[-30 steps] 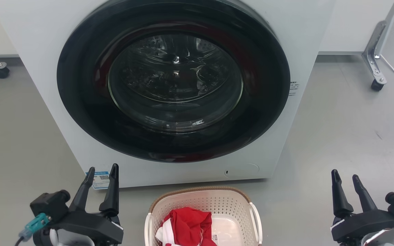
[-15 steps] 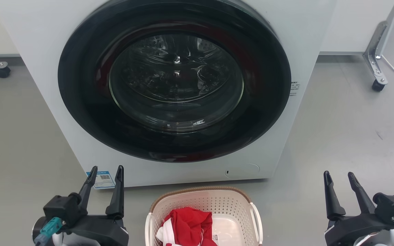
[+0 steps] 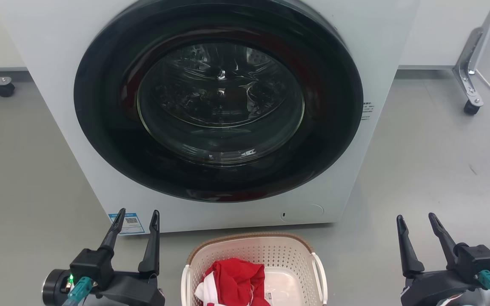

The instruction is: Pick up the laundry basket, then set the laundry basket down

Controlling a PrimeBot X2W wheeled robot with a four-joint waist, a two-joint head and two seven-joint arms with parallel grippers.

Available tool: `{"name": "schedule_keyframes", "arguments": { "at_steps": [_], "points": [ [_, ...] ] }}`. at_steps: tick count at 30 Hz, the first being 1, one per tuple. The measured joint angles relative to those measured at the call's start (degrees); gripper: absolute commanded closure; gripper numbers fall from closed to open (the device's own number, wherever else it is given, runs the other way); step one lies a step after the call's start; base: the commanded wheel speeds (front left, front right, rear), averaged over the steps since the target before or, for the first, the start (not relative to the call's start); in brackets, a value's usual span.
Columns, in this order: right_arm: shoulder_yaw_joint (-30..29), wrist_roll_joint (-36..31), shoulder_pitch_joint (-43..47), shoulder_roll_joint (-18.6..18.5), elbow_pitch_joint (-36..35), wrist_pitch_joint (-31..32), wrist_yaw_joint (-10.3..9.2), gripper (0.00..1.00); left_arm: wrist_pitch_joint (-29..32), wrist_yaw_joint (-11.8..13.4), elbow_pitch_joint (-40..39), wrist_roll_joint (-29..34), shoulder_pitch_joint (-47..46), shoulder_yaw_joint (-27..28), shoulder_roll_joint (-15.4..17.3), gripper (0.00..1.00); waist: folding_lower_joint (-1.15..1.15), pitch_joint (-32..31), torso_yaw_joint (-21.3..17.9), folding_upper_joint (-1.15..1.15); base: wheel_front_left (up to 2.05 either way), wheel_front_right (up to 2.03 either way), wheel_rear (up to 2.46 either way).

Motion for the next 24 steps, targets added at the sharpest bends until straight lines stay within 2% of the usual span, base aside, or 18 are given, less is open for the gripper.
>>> {"name": "schedule_keyframes", "arguments": {
  "at_steps": [24],
  "points": [
    [-1.0, -0.6, 0.0, 0.1, 0.5, 0.0, 0.08, 0.00, 0.6, 1.0, 2.1, 0.0, 0.0, 0.3, -0.4, 0.00, 0.01, -0.2, -0.2, 0.00, 0.00, 0.00, 0.00]
  ]
}}
